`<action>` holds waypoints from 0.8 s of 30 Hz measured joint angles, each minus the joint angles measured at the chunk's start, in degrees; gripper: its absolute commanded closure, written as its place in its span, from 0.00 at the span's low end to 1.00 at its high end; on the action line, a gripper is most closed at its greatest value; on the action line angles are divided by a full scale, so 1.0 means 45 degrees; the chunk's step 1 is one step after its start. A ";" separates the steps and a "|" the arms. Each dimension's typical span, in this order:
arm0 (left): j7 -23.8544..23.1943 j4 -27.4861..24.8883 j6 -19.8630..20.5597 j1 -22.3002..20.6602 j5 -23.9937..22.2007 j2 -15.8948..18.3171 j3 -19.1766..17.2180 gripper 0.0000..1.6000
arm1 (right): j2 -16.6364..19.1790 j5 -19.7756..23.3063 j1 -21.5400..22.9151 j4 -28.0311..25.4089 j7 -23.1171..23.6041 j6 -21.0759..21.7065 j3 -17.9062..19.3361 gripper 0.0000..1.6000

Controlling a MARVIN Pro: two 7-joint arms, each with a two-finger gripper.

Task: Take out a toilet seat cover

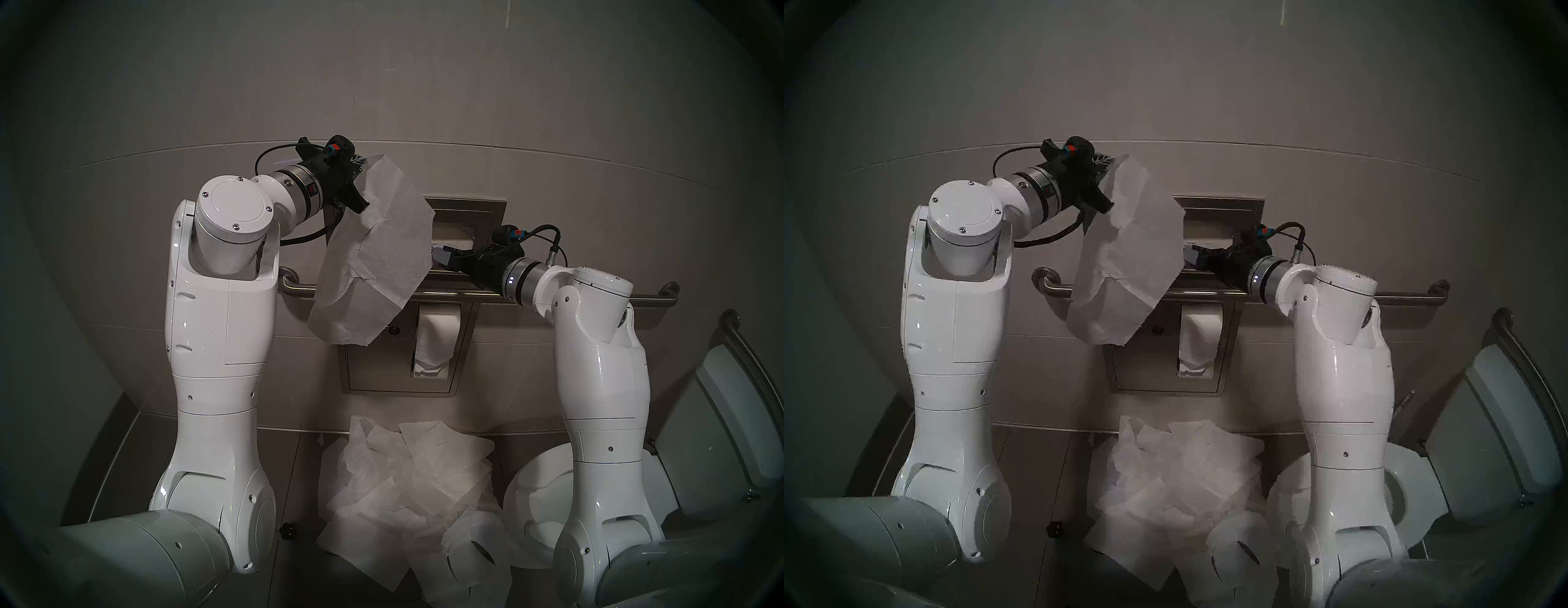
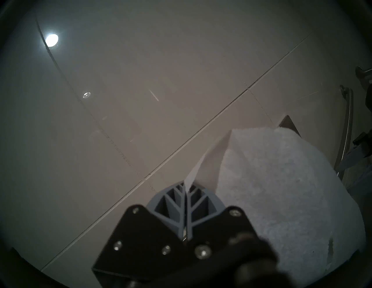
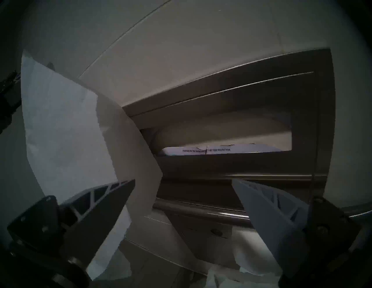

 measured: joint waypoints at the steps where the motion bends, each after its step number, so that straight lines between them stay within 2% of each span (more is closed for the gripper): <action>1: 0.0010 0.0034 -0.0010 -0.0005 0.0000 -0.0025 0.0067 1.00 | 0.0036 -0.0032 -0.0058 -0.0224 0.0008 0.0052 0.0052 0.00; 10: 0.0150 0.0340 -0.0060 -0.0069 0.0003 -0.0160 0.0325 1.00 | 0.0239 0.0027 -0.0400 -0.1331 0.0268 0.0380 0.0257 0.00; 18: 0.0318 0.0639 -0.0141 -0.0181 -0.0016 -0.0280 0.0433 1.00 | 0.0373 0.0090 -0.1301 -0.2460 0.0412 0.0959 0.0378 0.00; 24: 0.0437 0.0828 -0.0219 -0.0248 -0.0031 -0.0351 0.0437 1.00 | 0.0421 0.0076 -0.2044 -0.3132 0.0310 0.1003 0.0634 0.00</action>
